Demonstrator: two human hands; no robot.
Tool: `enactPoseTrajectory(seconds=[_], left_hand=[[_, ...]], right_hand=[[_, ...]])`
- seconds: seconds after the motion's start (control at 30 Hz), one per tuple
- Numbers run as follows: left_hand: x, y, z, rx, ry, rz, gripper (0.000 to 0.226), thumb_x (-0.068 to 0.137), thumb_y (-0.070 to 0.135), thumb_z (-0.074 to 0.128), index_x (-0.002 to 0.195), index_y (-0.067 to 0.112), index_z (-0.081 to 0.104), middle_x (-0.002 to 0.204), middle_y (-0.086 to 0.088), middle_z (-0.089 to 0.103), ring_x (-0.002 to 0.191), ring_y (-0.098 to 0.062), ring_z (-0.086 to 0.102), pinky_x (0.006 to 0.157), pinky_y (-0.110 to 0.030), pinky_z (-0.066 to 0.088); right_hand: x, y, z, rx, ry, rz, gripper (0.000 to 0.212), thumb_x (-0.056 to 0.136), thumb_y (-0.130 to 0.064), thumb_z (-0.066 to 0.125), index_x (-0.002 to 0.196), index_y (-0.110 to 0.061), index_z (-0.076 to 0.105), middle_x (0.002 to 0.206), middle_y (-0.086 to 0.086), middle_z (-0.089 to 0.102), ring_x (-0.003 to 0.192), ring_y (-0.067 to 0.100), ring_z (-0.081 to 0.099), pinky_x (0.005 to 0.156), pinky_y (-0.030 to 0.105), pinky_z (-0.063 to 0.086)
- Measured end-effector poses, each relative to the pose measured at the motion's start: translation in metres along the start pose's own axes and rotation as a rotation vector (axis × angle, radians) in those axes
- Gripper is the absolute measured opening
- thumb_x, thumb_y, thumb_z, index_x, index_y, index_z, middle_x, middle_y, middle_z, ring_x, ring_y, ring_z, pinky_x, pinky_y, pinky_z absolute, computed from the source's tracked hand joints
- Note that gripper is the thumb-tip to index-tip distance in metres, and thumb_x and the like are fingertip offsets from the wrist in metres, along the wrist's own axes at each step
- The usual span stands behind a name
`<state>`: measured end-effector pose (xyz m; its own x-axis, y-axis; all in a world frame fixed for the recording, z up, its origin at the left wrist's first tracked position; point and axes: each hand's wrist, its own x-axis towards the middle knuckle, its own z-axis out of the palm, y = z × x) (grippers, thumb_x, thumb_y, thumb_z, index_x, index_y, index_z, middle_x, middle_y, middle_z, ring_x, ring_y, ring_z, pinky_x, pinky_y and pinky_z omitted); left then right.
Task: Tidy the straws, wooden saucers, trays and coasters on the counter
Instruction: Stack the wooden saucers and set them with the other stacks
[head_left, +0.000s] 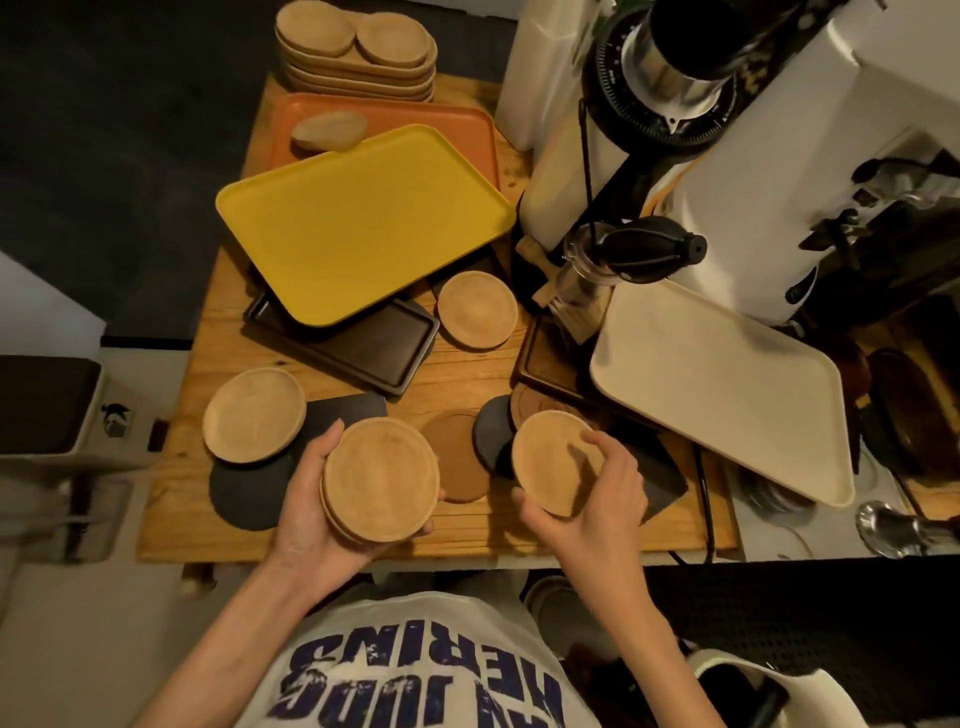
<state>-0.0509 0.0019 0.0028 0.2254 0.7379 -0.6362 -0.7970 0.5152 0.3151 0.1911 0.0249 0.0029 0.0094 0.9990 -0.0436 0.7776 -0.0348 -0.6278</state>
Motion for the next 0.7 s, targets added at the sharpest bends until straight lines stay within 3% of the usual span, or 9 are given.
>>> enactPoseTrajectory(seconds=[0.13,0.23,0.33,0.5,0.6,0.7], left_hand=[[-0.005,0.003,-0.005,-0.006,0.002,0.080,0.060,0.070,0.060,0.067,0.114,0.020,0.071,0.114,-0.018,0.069,0.097,-0.037,0.068,0.075,-0.050,0.054],[-0.009,0.005,-0.007,-0.051,0.052,0.131,0.053,0.078,0.056,0.059,0.109,0.016,0.075,0.110,-0.014,0.072,0.096,-0.027,0.071,0.073,-0.040,0.057],[-0.014,0.004,-0.005,-0.038,0.102,0.212,0.049,0.076,0.054,0.059,0.100,0.015,0.078,0.104,-0.014,0.074,0.091,-0.025,0.073,0.068,-0.035,0.059],[-0.020,0.004,-0.007,-0.066,0.171,0.281,0.050,0.072,0.054,0.062,0.099,0.015,0.078,0.103,-0.016,0.074,0.086,-0.027,0.073,0.063,-0.036,0.059],[-0.022,0.004,-0.009,-0.085,0.169,0.268,0.056,0.069,0.059,0.063,0.102,0.016,0.077,0.106,-0.017,0.073,0.088,-0.029,0.072,0.070,-0.041,0.059],[-0.022,0.004,-0.010,-0.104,0.154,0.269,0.060,0.066,0.060,0.066,0.102,0.015,0.077,0.107,-0.018,0.072,0.088,-0.031,0.071,0.076,-0.043,0.057]], right_hand=[[0.003,-0.045,0.012,0.169,-0.149,-0.141,0.085,0.067,-0.059,0.079,0.131,-0.045,0.025,0.128,-0.019,0.033,0.122,0.003,0.036,0.104,0.035,0.040],[0.001,-0.078,0.023,0.274,-0.251,-0.277,0.084,0.067,-0.060,0.077,0.127,-0.057,0.018,0.130,-0.030,0.029,0.126,0.000,0.036,0.104,0.023,0.038],[-0.001,-0.098,0.035,0.283,-0.333,-0.408,0.086,0.069,-0.056,0.079,0.131,-0.051,0.019,0.135,-0.029,0.027,0.129,-0.001,0.033,0.105,0.016,0.035],[0.000,-0.112,0.043,0.304,-0.405,-0.492,0.088,0.069,-0.049,0.082,0.132,-0.049,0.020,0.137,-0.027,0.027,0.131,0.002,0.036,0.106,0.021,0.038],[0.002,-0.113,0.042,0.299,-0.464,-0.490,0.088,0.070,-0.050,0.081,0.134,-0.046,0.021,0.139,-0.025,0.027,0.134,0.004,0.036,0.108,0.026,0.039],[0.003,-0.114,0.041,0.280,-0.507,-0.505,0.088,0.071,-0.049,0.081,0.137,-0.040,0.024,0.141,-0.019,0.030,0.135,0.002,0.034,0.108,0.023,0.037]])
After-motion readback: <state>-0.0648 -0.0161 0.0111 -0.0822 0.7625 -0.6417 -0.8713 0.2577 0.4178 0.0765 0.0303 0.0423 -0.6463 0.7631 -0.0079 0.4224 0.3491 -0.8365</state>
